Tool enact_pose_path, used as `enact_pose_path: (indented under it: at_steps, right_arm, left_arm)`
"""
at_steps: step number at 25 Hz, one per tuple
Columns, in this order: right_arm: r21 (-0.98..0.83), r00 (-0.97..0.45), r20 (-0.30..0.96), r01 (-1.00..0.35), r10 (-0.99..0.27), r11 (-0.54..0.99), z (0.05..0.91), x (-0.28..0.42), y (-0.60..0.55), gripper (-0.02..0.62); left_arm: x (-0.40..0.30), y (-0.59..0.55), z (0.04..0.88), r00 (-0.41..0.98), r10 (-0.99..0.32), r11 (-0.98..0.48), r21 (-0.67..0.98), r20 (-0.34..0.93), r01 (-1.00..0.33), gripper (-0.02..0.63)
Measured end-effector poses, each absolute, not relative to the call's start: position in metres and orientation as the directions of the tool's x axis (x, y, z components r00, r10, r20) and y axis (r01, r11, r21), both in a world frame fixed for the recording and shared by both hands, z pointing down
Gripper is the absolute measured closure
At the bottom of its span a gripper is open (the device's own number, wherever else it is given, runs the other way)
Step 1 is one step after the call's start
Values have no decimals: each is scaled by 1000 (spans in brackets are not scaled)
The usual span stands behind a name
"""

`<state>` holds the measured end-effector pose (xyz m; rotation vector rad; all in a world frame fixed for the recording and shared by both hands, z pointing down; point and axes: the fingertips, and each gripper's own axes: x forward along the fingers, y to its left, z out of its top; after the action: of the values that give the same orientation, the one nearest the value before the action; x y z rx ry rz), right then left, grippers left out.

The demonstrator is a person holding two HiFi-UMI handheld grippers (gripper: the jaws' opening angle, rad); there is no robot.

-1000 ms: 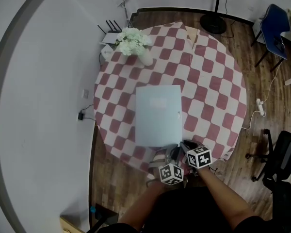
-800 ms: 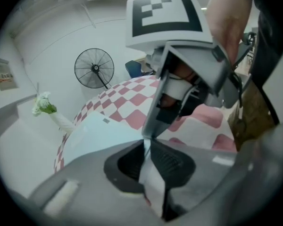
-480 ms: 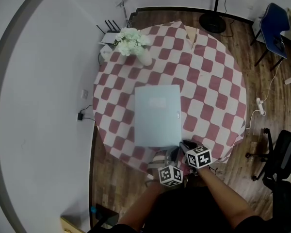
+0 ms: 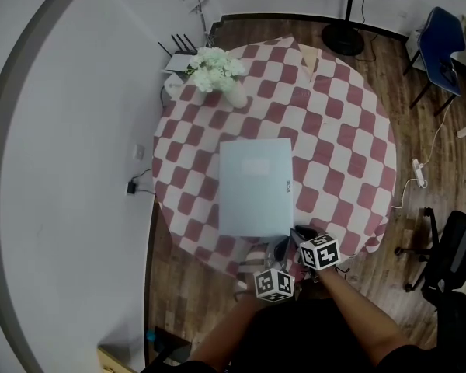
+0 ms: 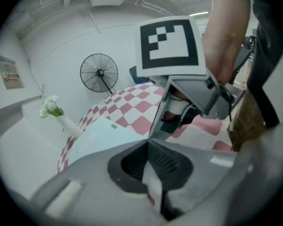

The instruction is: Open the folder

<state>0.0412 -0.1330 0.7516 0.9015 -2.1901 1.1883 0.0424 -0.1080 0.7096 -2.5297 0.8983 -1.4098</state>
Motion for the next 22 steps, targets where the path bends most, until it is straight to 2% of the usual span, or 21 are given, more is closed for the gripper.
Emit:
enact_pose_path:
  at_steps: [18, 22]
  right_arm:
    - [-491, -641, 728, -735, -243, 468, 748, 37, -131, 531]
    - [-496, -654, 719, -720, -235, 486, 747, 36, -130, 543]
  left_arm:
    - [30, -123, 670, 341, -623, -731, -368, 704, -575, 607]
    - [25, -127, 661, 326, -645, -689, -342, 691, -639, 607]
